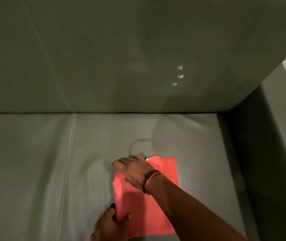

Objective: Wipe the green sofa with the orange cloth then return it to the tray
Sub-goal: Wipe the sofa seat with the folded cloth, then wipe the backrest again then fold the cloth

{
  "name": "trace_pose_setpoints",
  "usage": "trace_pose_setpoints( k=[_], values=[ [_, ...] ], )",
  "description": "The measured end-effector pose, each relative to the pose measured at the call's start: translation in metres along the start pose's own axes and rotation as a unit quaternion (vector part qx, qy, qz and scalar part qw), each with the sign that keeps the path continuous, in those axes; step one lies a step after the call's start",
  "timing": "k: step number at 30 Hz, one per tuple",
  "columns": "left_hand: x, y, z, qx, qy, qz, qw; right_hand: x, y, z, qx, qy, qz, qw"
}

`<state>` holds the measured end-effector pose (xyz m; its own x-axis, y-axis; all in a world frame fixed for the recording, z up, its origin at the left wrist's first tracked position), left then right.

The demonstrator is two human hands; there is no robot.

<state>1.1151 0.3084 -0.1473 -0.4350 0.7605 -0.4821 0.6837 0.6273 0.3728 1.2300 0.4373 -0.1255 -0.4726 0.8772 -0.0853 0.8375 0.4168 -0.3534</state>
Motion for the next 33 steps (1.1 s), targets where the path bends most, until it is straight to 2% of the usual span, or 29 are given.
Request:
trace_pose_setpoints(
  k=[2, 5, 7, 9, 10, 11, 13, 14, 15, 16, 17, 18, 20, 22, 24, 26, 30, 31, 33],
  values=[
    [0.005, 0.015, -0.012, -0.102, 0.023, 0.005, 0.995, -0.011, 0.019, -0.023, 0.068, 0.022, 0.074, 0.995],
    [0.022, 0.067, -0.037, -0.164, 0.042, 0.076, 0.983, -0.035, 0.058, -0.085, 0.179, 0.117, 0.180, 0.960],
    [0.034, 0.128, -0.060, -0.218, 0.006, 0.161, 0.963, -0.048, 0.081, -0.146, 0.172, 0.208, 0.202, 0.942],
    [0.047, 0.203, -0.089, -0.268, -0.012, 0.259, 0.928, -0.051, 0.100, -0.212, 0.121, 0.321, 0.201, 0.917],
    [0.054, 0.244, -0.105, -0.275, 0.011, 0.314, 0.909, -0.050, 0.109, -0.243, 0.077, 0.399, 0.209, 0.889],
    [0.060, 0.283, -0.123, -0.273, 0.049, 0.366, 0.888, -0.051, 0.114, -0.271, 0.023, 0.494, 0.223, 0.840],
    [0.071, 0.350, -0.154, -0.269, 0.130, 0.427, 0.853, -0.049, 0.103, -0.298, -0.065, 0.673, 0.245, 0.695],
    [0.078, 0.374, -0.164, -0.260, 0.157, 0.434, 0.848, -0.039, 0.090, -0.295, -0.090, 0.714, 0.225, 0.656],
    [0.084, 0.391, -0.170, -0.244, 0.174, 0.432, 0.851, -0.020, 0.079, -0.283, -0.099, 0.705, 0.202, 0.672],
    [0.089, 0.402, -0.173, -0.224, 0.184, 0.438, 0.851, 0.004, 0.074, -0.265, -0.085, 0.655, 0.196, 0.724],
    [0.091, 0.408, -0.174, -0.202, 0.188, 0.462, 0.843, 0.024, 0.077, -0.244, -0.059, 0.594, 0.218, 0.772],
    [0.091, 0.408, -0.173, -0.179, 0.193, 0.510, 0.819, 0.037, 0.087, -0.225, -0.038, 0.548, 0.257, 0.795],
    [0.088, 0.392, -0.170, -0.113, 0.230, 0.620, 0.742, 0.049, 0.116, -0.207, -0.028, 0.519, 0.326, 0.790],
    [0.099, 0.370, -0.172, 0.000, 0.306, 0.654, 0.691, 0.054, 0.135, -0.201, -0.052, 0.532, 0.345, 0.772],
    [0.120, 0.353, -0.174, 0.097, 0.328, 0.643, 0.686, 0.064, 0.142, -0.195, -0.062, 0.557, 0.342, 0.754],
    [0.139, 0.344, -0.171, 0.159, 0.315, 0.641, 0.681, 0.080, 0.137, -0.183, -0.056, 0.570, 0.342, 0.745],
    [0.151, 0.346, -0.165, 0.194, 0.323, 0.644, 0.666, 0.082, 0.143, -0.169, -0.070, 0.565, 0.321, 0.757],
    [0.152, 0.347, -0.164, 0.194, 0.325, 0.644, 0.665, 0.073, 0.151, -0.170, -0.074, 0.575, 0.323, 0.749],
    [0.154, 0.346, -0.164, 0.192, 0.337, 0.645, 0.658, 0.059, 0.165, -0.177, -0.056, 0.609, 0.365, 0.702]
  ],
)
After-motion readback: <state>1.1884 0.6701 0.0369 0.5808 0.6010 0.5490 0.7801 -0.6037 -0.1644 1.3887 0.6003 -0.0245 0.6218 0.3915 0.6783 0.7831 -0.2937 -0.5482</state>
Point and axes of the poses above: each hand's wrist, its own x-axis towards the middle knuckle, its own z-axis out of the palm, y = z × x, the point moved 5 cm from there along x, towards the middle knuckle, and after that the axes turned 15 degrees about y, right-handed, at the moved point
